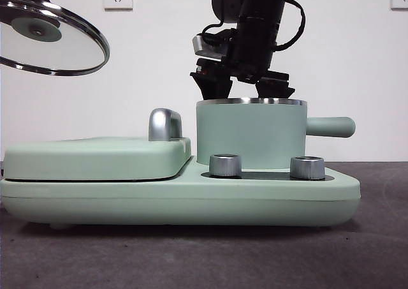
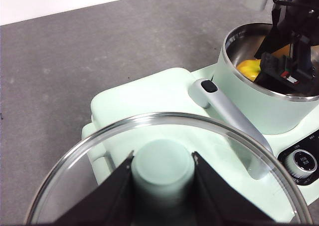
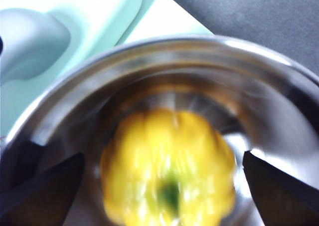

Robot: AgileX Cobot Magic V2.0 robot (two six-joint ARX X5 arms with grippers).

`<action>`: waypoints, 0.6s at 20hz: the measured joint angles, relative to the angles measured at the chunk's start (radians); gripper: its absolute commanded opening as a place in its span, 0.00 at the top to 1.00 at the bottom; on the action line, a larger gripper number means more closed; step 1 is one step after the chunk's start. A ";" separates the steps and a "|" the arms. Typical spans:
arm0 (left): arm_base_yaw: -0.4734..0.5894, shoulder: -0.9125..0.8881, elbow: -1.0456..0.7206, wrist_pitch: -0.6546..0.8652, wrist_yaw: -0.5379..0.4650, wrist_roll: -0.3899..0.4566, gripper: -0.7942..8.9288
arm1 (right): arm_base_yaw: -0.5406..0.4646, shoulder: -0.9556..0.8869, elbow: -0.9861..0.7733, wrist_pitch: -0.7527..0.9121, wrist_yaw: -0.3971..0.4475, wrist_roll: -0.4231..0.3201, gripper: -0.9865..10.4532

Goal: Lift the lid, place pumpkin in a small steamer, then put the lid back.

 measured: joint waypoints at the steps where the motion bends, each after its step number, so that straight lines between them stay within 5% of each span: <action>1: 0.000 0.000 0.000 0.000 0.000 0.000 0.90 | 0.000 0.000 0.000 0.000 0.000 0.000 0.47; 4: 0.000 0.000 0.000 0.000 0.000 0.000 0.90 | 0.000 -0.010 0.000 -0.014 0.000 0.000 0.47; 8: 0.000 0.000 0.000 0.000 0.000 0.000 0.90 | 0.000 -0.161 0.000 -0.037 0.000 0.001 0.61; 12: 0.000 0.000 0.000 -0.001 0.000 0.000 0.90 | -0.011 -0.303 -0.032 -0.009 0.017 0.001 0.61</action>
